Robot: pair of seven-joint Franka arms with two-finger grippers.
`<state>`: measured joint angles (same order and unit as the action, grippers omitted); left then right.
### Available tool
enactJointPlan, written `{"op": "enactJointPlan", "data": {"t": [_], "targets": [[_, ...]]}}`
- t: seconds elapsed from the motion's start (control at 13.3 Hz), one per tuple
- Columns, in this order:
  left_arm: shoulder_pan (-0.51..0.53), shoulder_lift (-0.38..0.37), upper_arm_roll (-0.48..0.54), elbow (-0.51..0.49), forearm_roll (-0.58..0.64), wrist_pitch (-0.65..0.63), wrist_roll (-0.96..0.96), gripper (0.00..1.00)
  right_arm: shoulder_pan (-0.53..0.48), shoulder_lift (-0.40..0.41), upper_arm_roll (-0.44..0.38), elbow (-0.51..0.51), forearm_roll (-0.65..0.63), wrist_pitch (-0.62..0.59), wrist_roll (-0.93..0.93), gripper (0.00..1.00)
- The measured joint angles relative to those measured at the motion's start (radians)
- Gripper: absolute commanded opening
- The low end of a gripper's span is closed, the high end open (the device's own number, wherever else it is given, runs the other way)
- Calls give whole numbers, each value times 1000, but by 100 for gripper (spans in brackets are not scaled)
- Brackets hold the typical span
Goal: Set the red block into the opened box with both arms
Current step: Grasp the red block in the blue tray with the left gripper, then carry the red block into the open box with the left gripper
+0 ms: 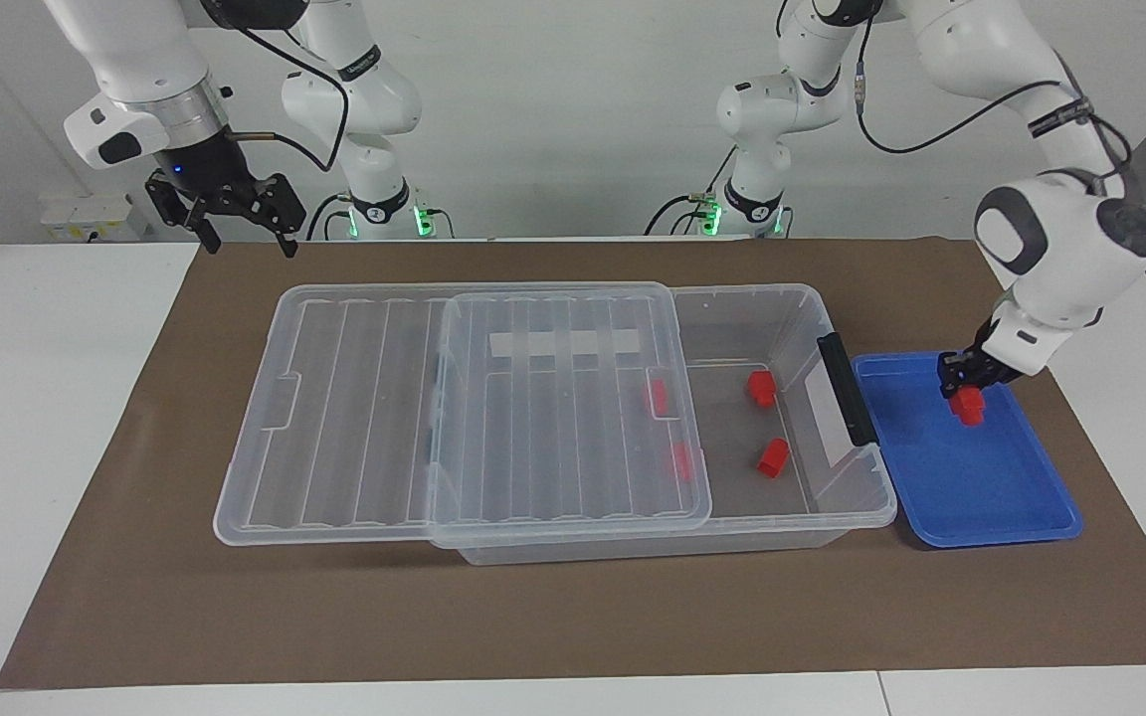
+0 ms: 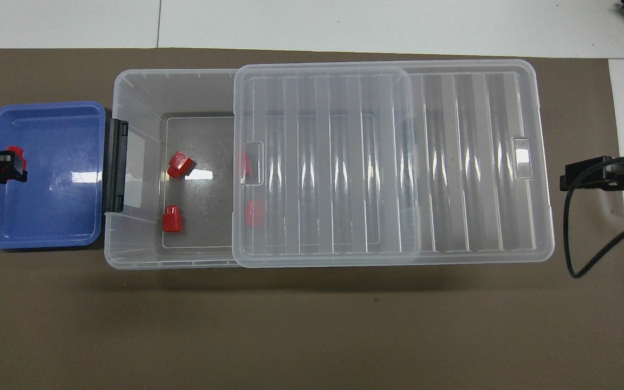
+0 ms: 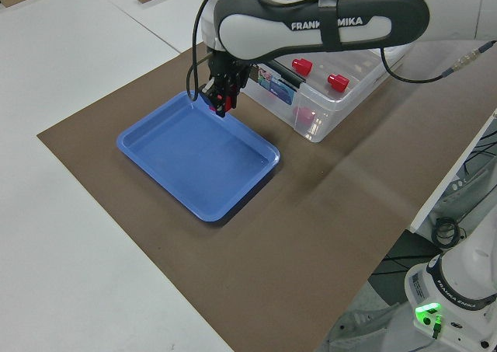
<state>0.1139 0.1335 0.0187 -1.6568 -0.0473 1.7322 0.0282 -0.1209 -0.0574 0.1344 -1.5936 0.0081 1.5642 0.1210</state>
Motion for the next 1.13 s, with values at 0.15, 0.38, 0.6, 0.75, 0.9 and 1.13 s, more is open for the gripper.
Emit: {"op": "enactJointPlan", "data": {"t": [0.15,0.38,0.6,0.75,0.9,1.13], "targets": [[-68,-41,-43,46,-48,-51,-270,0,13,27,2,30,-18,0,0,100],[-264,-44,-82,26,-52,18,-634,0,16,54,3,53,-34,0,2,100],[-403,-50,-84,-117,-15,164,-708,0,18,57,3,53,-33,-14,41,100],[-429,-51,-83,-237,6,292,-711,0,21,57,3,52,-33,-18,42,100],[-432,-51,-81,-336,10,412,-709,0,23,57,4,50,-32,-21,42,100],[-436,-51,-81,-409,11,512,-708,0,23,57,4,47,-32,-21,42,100]]}}
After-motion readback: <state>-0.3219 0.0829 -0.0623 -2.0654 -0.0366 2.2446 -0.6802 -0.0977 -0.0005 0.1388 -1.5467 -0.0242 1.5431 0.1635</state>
